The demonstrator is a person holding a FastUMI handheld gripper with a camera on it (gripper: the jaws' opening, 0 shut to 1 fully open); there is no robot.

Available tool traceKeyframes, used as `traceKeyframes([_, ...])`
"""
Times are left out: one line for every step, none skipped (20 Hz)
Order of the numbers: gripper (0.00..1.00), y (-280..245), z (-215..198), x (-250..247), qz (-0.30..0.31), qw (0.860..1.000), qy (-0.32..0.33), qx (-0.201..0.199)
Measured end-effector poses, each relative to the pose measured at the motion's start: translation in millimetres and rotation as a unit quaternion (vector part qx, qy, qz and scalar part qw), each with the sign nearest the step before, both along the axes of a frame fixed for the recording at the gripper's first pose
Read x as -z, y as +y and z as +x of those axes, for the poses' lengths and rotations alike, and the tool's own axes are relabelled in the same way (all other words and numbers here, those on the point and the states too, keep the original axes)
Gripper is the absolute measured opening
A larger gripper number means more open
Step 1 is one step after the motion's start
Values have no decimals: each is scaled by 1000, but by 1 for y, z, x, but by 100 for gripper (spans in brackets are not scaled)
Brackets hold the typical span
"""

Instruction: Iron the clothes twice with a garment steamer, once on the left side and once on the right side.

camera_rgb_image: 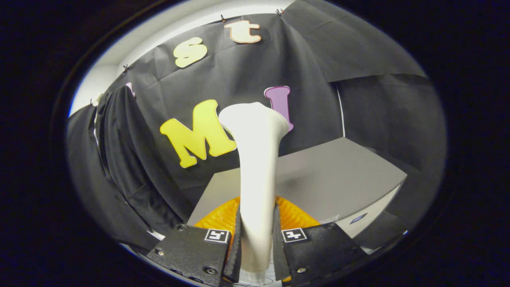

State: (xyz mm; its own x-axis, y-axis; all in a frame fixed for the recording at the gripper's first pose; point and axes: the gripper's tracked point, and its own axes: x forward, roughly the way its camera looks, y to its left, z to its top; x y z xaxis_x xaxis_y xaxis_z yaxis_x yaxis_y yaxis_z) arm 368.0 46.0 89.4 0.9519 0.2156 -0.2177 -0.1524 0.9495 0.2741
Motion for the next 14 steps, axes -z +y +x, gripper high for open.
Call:
traceKeyframes([35, 9, -10, -5, -4, 1000, -7, 0])
traceKeyframes([35, 19, -23, -10, -4, 1000, -12, -5])
traceKeyframes([35, 29, -34, -16, -6, 1000, -17, -8])
traceKeyframes([35, 40, -49, -22, -12, 1000, -26, -9])
traceKeyframes([35, 51, -61, -30, -17, 999, -33, -12])
traceKeyframes([35, 64, -72, -38, -20, 999, -40, -14])
traceKeyframes([35, 77, -82, -47, -20, 998, -48, -20])
traceKeyframes([35, 92, -91, -57, -20, 998, -57, -26])
traceKeyframes([35, 107, -98, -67, -21, 997, -66, -31])
traceKeyframes([35, 121, -105, -79, -20, 996, -76, -36])
traceKeyframes([35, 138, -111, -90, -22, 995, -87, -42])
traceKeyframes([35, 155, -116, -101, -26, 994, -99, -50])
traceKeyframes([35, 173, -121, -110, -33, 991, -111, -60])
traceKeyframes([35, 191, -126, -119, -37, 989, -121, -71])
